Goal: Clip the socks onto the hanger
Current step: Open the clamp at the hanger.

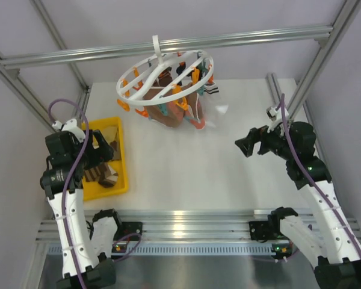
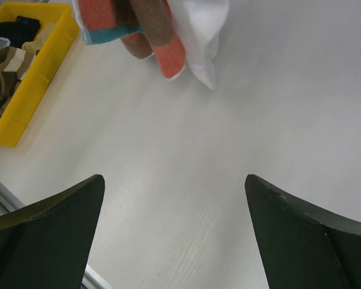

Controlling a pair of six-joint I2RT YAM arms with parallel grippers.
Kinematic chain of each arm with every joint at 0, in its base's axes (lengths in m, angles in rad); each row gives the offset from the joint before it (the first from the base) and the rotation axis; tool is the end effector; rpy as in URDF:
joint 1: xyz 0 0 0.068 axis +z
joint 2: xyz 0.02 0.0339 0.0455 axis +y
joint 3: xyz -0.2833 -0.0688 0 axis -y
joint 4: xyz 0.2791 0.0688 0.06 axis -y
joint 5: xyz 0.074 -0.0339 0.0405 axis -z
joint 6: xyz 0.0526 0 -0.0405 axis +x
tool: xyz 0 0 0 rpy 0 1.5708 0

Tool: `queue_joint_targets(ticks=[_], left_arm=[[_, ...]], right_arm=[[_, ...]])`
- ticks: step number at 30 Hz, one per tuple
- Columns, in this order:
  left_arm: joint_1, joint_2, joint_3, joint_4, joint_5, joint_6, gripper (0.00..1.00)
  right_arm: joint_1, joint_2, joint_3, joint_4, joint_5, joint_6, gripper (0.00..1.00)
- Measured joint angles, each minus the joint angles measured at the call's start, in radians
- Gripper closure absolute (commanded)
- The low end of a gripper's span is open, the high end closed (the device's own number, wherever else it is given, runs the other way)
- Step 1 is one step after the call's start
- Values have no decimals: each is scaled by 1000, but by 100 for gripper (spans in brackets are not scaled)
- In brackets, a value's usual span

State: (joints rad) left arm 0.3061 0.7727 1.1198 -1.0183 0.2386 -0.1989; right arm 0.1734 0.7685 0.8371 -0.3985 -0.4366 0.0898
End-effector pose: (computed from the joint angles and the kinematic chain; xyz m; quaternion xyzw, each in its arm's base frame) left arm 0.1536 0.0355 0.3848 -0.1733 0.8787 -0.0839 0.4368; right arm 0.1988 0.0574 0.3500 -0.1590 0.7884 0.2492 0.5396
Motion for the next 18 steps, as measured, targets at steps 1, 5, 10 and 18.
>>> queue_joint_targets(ticks=[1,5,10,18], left_arm=[[0,8,1,-1,10,11,2],[0,68,29,-25,61,56,2],[6,160,61,-26,112,133,4],[154,249,92,-68,389,306,12]], right_arm=[[0,7,0,-1,-4,0,0],[0,35,0,-13,-16,-8,0],[0,72,0,-19,-29,-27,0],[0,110,1,24,-109,-46,0]])
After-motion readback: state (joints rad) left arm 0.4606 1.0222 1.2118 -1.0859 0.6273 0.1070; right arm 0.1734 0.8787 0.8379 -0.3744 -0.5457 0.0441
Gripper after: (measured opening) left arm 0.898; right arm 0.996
